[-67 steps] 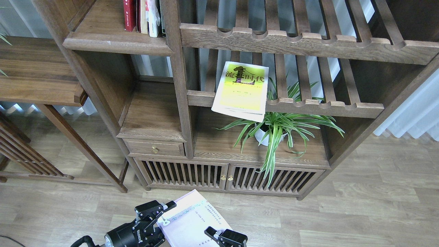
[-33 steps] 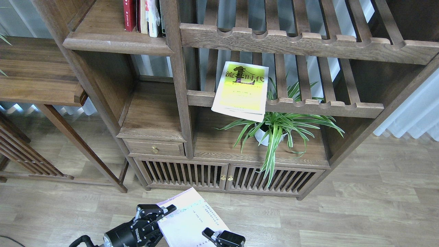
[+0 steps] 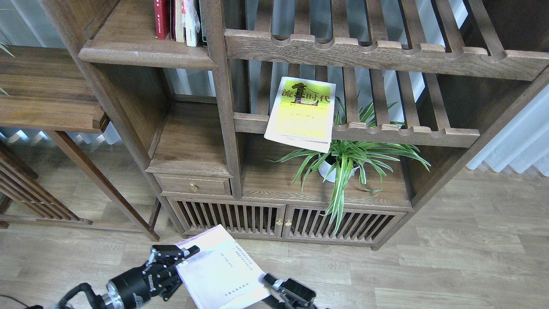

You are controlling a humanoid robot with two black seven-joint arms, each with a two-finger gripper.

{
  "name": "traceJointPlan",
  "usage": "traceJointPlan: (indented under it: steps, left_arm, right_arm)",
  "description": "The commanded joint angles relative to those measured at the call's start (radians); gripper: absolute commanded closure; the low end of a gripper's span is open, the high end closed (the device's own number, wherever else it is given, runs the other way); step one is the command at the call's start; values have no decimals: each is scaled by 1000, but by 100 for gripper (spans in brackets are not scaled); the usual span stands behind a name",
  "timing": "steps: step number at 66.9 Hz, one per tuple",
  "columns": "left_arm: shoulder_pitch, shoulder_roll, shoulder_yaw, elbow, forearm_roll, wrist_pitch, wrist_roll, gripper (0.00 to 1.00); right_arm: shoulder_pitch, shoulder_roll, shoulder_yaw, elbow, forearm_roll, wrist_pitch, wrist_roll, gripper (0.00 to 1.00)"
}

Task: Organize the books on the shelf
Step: 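Lift the white book with the left gripper toward the top-left shelf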

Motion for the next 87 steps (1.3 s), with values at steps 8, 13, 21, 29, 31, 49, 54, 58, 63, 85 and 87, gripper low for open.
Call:
traceJointPlan:
  steps: [8,13,21,29,31,49,54,58,63,85,87]
  left_arm:
    - [-47,222,-79,9,223,0,0,95]
    - [-56,282,-108,-4,298,0,0,94]
    - [-48,313,-166,3,440,0,0,94]
    - [-30,298,-200,22,496,0,0,94]
    - [-9,283,-238,26,500,0,0,94]
    - [21,178,-355,16,681,0,0,96]
    - [59,164,-465,-27,755,0,0,96]
    - [131,106,-626,-49,859,0,0,96]
    - [221,40,-796,-89,1058,0,0,96]
    - [292,-178,-1292,-368,1398,0,0,98]
    - [278,-178,-1310,-368,1398,0,0,98]
  right_arm:
    - [43,-27,66,-63,0,0,-1,1]
    - [70,-56,61,-77,-1,0,-1,1]
    - [102,-64,66,-86,-1,0,0,1]
    - [161,-82,67,-92,0,0,5,1]
    - [196,-105,72,-91,0,0,20,1]
    - [273,-211,87,-42,-132,0,29,1]
    - [279,-222,204,19,-146,0,31,1]
    - [244,-182,345,53,-152,-35,29,1]
    - [178,-114,419,73,-162,-94,28,1]
    - [-20,148,560,168,-359,-118,20,1]
    - [-22,148,558,167,-359,-117,20,1]
